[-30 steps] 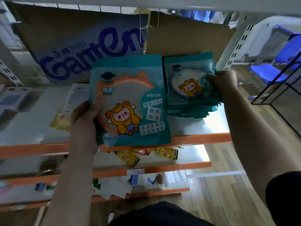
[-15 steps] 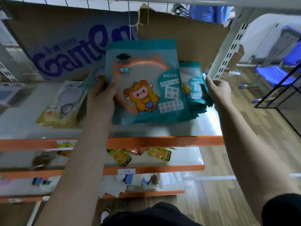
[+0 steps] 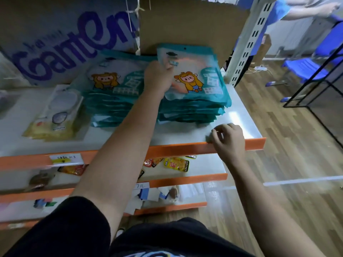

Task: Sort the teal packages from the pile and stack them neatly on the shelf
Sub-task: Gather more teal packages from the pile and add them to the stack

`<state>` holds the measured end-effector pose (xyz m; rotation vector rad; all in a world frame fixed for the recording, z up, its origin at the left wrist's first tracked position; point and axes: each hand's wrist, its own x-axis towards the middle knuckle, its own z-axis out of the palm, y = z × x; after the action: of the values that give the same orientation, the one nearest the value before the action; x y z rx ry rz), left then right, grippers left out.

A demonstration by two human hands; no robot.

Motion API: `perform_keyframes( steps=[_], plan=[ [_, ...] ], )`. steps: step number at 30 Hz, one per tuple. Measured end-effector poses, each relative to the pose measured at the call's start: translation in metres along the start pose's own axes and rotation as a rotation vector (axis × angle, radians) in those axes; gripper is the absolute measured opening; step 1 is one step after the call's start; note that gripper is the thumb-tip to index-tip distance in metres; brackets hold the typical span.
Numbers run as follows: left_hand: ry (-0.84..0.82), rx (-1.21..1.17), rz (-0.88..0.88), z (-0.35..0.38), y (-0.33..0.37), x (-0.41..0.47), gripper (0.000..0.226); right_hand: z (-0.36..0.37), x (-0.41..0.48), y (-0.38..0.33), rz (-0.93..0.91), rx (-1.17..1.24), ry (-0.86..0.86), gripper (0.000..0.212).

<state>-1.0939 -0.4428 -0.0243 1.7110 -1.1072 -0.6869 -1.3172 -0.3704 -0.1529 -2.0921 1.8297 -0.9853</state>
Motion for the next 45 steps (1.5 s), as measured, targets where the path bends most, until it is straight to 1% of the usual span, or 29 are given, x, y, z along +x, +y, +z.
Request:
perform_keyframes(
  steps=[3,5,6,8,10,15,17,19,21,24,27,30,32,34,38,41,45],
  plan=[
    [0.085,0.238,0.123,0.004,0.0,0.003,0.026,0.001,-0.004,-0.001,-0.017,-0.034,0.011,0.013],
    [0.121,0.373,0.171,0.008,0.003,0.002,0.021,0.001,-0.004,-0.003,-0.022,-0.033,0.014,0.012],
    [0.123,0.439,0.18,0.009,0.005,0.002,0.023,0.0,-0.004,-0.003,-0.022,-0.035,0.011,0.013],
    [0.109,0.566,0.202,0.011,0.007,0.0,0.033,0.0,-0.005,-0.004,-0.027,-0.046,0.005,0.013],
    [0.104,0.644,0.263,0.009,0.009,-0.005,0.039,0.001,-0.007,-0.006,-0.051,-0.05,-0.005,0.014],
    [0.202,0.623,0.553,-0.026,0.003,-0.035,0.038,0.013,-0.013,-0.037,-0.138,0.015,-0.052,0.012],
    [0.235,0.626,0.63,-0.049,-0.008,-0.05,0.036,0.02,-0.014,-0.055,-0.19,0.057,-0.098,0.01],
    [0.227,0.609,0.692,-0.076,-0.025,-0.064,0.034,0.028,-0.014,-0.075,-0.247,0.103,-0.153,0.011],
    [0.253,0.616,0.732,-0.103,-0.045,-0.078,0.031,0.039,-0.014,-0.099,-0.304,0.12,-0.19,0.012],
    [0.351,0.686,0.673,-0.145,-0.079,-0.097,0.028,0.06,-0.02,-0.14,-0.386,0.14,-0.221,0.013],
    [0.432,0.768,0.601,-0.19,-0.116,-0.114,0.025,0.081,-0.028,-0.182,-0.485,0.198,-0.301,0.014],
    [0.463,0.835,0.449,-0.239,-0.152,-0.132,0.029,0.104,-0.039,-0.23,-0.582,0.257,-0.371,0.014],
    [0.478,0.833,0.339,-0.271,-0.175,-0.144,0.031,0.122,-0.05,-0.264,-0.616,0.279,-0.387,0.014],
    [0.493,0.817,0.253,-0.304,-0.195,-0.156,0.032,0.138,-0.064,-0.297,-0.64,0.294,-0.392,0.017],
    [0.523,0.866,0.149,-0.377,-0.231,-0.175,0.028,0.169,-0.093,-0.366,-0.689,0.303,-0.382,0.016],
    [0.5,0.886,0.072,-0.433,-0.254,-0.182,0.034,0.191,-0.113,-0.417,-0.682,0.333,-0.37,0.015],
    [0.501,0.905,0.017,-0.501,-0.28,-0.191,0.028,0.219,-0.138,-0.474,-0.656,0.386,-0.342,0.013]
  ],
)
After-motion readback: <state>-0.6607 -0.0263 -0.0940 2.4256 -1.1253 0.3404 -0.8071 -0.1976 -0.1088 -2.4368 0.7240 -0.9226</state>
